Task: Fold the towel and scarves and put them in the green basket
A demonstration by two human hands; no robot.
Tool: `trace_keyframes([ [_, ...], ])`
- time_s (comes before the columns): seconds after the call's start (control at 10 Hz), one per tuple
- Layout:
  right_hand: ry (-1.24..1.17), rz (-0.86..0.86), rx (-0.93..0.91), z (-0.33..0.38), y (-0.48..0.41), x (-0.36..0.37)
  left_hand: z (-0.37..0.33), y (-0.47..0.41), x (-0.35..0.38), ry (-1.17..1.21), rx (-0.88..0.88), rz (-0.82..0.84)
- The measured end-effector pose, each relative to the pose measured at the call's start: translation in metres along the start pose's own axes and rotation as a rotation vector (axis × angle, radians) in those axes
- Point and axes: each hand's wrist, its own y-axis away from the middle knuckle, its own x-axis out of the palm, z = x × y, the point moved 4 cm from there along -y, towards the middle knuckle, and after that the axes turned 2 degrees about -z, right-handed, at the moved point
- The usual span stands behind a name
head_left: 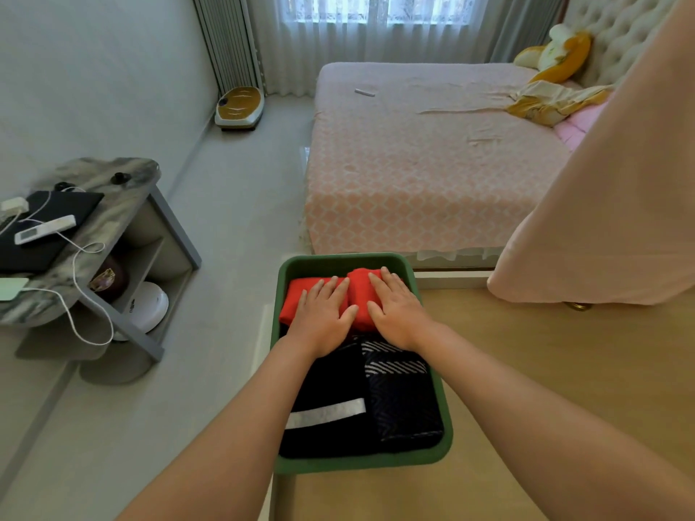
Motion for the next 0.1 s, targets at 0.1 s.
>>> trace_keyframes([
  [0.1, -0.073, -0.102, -0.047, 0.0084, 0.0066, -0.0286, -0.0101, 0.0099, -0.0254, 0.068, 0.041, -0.132],
])
